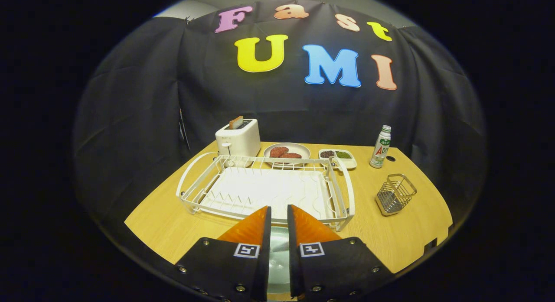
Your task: Take the plate from the dish rack, then take the spoon from the basket and place it into the plate.
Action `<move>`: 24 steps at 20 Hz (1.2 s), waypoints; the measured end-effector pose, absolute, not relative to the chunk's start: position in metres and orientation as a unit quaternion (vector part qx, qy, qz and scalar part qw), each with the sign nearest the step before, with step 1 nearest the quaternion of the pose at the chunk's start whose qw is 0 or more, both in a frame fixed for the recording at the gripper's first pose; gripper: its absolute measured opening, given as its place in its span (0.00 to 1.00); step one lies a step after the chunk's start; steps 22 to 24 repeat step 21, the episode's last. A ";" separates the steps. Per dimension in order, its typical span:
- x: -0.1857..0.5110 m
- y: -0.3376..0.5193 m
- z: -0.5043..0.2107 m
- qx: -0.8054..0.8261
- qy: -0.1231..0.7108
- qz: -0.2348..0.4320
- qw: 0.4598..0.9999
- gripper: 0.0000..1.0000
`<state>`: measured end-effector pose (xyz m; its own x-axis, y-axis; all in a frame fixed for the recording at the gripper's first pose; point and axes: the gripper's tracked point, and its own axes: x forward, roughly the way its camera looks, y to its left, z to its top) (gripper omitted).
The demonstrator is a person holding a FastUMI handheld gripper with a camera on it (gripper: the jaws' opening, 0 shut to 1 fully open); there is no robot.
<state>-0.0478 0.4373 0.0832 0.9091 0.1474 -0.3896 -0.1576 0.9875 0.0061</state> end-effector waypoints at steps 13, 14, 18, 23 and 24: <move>-0.023 0.357 0.203 -0.003 0.083 0.000 0.997 0.21; -0.020 0.345 0.216 -0.002 0.070 -0.009 0.998 0.21; -0.016 0.290 0.261 -0.001 0.030 -0.052 0.998 0.21; -0.018 0.248 0.271 0.005 0.023 -0.081 0.996 0.21; -0.018 0.248 0.271 0.005 0.023 -0.081 0.996 0.21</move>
